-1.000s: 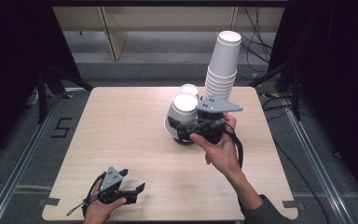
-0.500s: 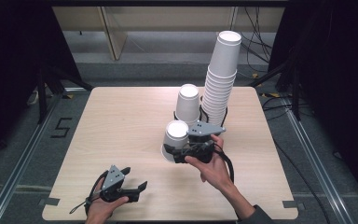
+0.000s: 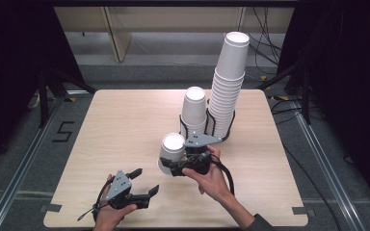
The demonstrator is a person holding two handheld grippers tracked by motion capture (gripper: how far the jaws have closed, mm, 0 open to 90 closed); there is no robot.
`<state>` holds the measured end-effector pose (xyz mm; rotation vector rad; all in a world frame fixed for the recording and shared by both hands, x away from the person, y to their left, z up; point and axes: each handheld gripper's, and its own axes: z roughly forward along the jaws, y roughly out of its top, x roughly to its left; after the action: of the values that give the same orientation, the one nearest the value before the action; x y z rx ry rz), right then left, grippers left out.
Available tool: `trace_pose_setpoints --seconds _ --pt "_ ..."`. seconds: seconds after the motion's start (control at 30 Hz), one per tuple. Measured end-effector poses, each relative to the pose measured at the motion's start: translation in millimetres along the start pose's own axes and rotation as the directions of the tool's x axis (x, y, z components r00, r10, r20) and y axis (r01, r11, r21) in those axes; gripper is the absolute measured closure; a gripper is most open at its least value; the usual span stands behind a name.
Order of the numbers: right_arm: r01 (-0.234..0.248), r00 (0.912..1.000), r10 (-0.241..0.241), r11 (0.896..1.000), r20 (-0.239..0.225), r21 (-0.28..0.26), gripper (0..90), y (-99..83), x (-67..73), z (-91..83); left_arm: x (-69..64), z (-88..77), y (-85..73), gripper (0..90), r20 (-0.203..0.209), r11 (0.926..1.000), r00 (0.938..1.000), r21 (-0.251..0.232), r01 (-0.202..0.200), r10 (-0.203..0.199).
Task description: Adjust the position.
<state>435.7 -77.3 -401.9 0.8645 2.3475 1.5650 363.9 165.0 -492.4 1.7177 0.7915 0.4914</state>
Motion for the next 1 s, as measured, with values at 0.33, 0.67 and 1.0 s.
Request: trace_pose_setpoints --seconds 0.33,0.67,1.0 --pt "0.017 0.9994 -0.016 1.0 -0.032 0.018 19.1 -8.3 4.8 12.7 -7.9 6.9 3.5 14.6 0.03 0.9981 0.9995 -0.062 -0.008 0.01" --pt "-0.047 0.9931 0.051 0.998 -0.106 0.037 19.4 -13.4 14.7 19.7 -11.7 12.5 3.1 6.6 0.023 0.9981 0.9996 -0.059 -0.017 0.019" --pt "-0.075 0.9776 0.081 0.997 -0.194 0.036 19.4 -16.8 24.2 26.9 -14.5 15.8 3.3 0.0 0.015 0.9959 0.9996 -0.088 -0.023 0.024"
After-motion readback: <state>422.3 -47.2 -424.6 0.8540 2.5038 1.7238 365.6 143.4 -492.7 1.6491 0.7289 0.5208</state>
